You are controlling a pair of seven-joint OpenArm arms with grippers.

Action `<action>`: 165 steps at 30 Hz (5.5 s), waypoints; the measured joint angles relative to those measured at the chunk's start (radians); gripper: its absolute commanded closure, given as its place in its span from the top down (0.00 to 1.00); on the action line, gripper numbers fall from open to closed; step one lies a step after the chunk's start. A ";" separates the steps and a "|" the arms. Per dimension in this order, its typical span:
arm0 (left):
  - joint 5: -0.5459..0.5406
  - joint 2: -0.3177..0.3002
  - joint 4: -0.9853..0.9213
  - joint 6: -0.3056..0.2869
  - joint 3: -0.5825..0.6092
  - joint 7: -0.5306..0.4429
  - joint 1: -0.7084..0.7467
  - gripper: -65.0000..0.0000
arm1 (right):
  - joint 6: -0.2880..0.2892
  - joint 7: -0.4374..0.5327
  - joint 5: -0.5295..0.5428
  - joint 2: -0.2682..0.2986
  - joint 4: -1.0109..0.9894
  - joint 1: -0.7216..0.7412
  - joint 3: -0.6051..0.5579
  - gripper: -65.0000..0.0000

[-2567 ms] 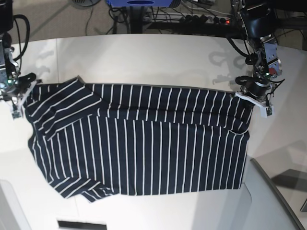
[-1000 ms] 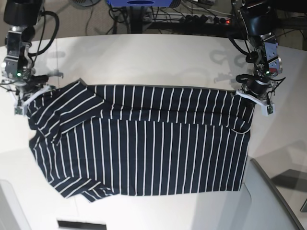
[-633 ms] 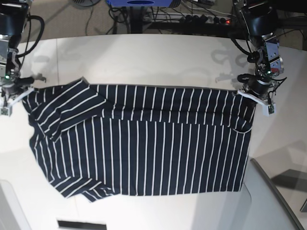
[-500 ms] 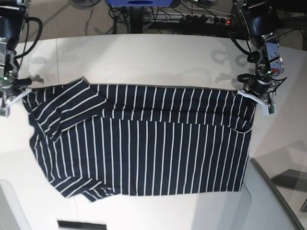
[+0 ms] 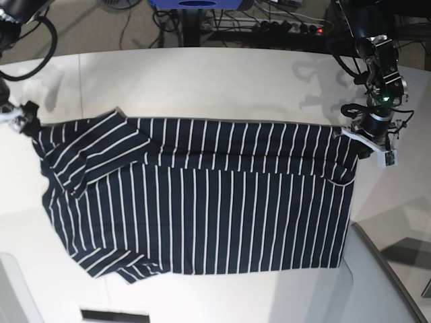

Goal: Layout the t-shirt on the table in an organized manner, then fold the t-shirt properly
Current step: 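Hold the folded edge with both grippers and pull it taut, then open both grippers and regrasp the folded edge of the shirt, then lift the folded edge with both grippers and pull it upward, then drag the held shirt edge with both grippers away from the shirt body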

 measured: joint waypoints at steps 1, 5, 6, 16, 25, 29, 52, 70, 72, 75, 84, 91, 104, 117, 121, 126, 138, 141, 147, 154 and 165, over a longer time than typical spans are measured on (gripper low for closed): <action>0.000 0.003 -0.001 -0.001 -0.011 0.005 0.005 0.00 | 0.000 0.002 0.008 -0.012 -0.010 -0.007 0.014 0.82; -0.028 0.035 -0.007 0.001 -0.124 0.005 0.006 0.00 | 0.008 -0.016 0.038 -0.036 -0.048 0.010 0.005 0.77; -0.055 0.038 -0.007 0.007 -0.149 0.010 0.010 0.00 | 0.008 -0.015 0.038 -0.036 -0.060 0.026 0.002 0.77; -0.343 0.000 -0.005 0.003 -0.181 0.163 0.116 0.00 | 0.004 0.000 0.034 -0.023 -0.259 0.114 0.009 0.77; -0.346 0.021 -0.006 -0.001 -0.180 0.163 0.135 0.43 | 0.012 0.088 0.045 0.026 -0.376 0.159 0.006 0.77; -0.345 0.045 -0.010 -0.144 -0.175 0.174 0.140 0.64 | 0.019 0.101 0.054 0.061 -0.445 0.192 0.006 0.76; -0.357 0.063 -0.138 -0.166 -0.186 0.124 0.006 0.72 | 0.019 0.093 0.049 0.047 -0.459 0.226 0.006 0.75; -0.364 0.066 -0.174 -0.049 -0.183 0.040 -0.018 0.71 | 0.018 0.089 0.037 0.048 -0.460 0.213 -0.006 0.55; -0.365 0.066 -0.197 -0.049 -0.183 0.014 -0.020 0.71 | 0.018 0.093 0.037 0.055 -0.459 0.211 -0.046 0.55; -0.368 0.060 -0.239 -0.049 -0.183 -0.002 -0.055 0.71 | 0.018 0.092 0.042 0.055 -0.459 0.211 -0.081 0.55; -0.372 0.056 -0.286 -0.045 -0.181 -0.023 -0.093 0.71 | 0.018 0.097 0.052 0.049 -0.459 0.206 -0.081 0.55; -0.377 0.057 -0.353 -0.052 -0.181 -0.037 -0.153 0.70 | 0.018 0.097 0.052 0.049 -0.459 0.206 -0.081 0.55; -0.387 0.057 -0.388 -0.050 -0.181 -0.014 -0.156 0.00 | 0.018 0.095 0.051 0.050 -0.459 0.206 -0.081 0.40; -0.363 0.069 -0.224 -0.033 -0.175 0.130 -0.087 0.00 | 0.019 0.080 0.041 0.045 -0.378 0.182 -0.089 0.00; -0.338 0.072 -0.117 -0.021 -0.180 0.250 -0.072 0.00 | 0.018 0.007 0.040 0.046 -0.276 0.173 -0.088 0.00; -0.342 0.074 -0.020 -0.019 -0.182 0.294 -0.087 0.00 | 0.015 -0.077 0.040 0.048 -0.224 0.238 -0.088 0.00; -0.340 0.074 -0.006 -0.019 -0.181 0.292 -0.153 0.00 | -0.153 -0.149 0.039 0.049 -0.225 0.405 -0.090 0.00; -0.340 0.074 -0.014 -0.019 -0.182 0.289 -0.143 0.00 | -0.156 -0.152 0.037 0.049 -0.225 0.377 -0.090 0.00; -0.341 0.057 -0.023 -0.019 -0.183 0.297 -0.131 0.00 | -0.238 -0.164 0.039 0.047 -0.225 0.373 -0.088 0.00; -0.343 0.057 -0.036 0.004 -0.174 0.297 -0.187 0.00 | -0.377 -0.174 0.037 0.051 -0.273 0.461 -0.087 0.00; -0.337 0.051 -0.106 0.027 -0.176 0.298 -0.206 0.00 | -0.483 -0.123 0.043 0.109 -0.400 0.517 -0.241 0.00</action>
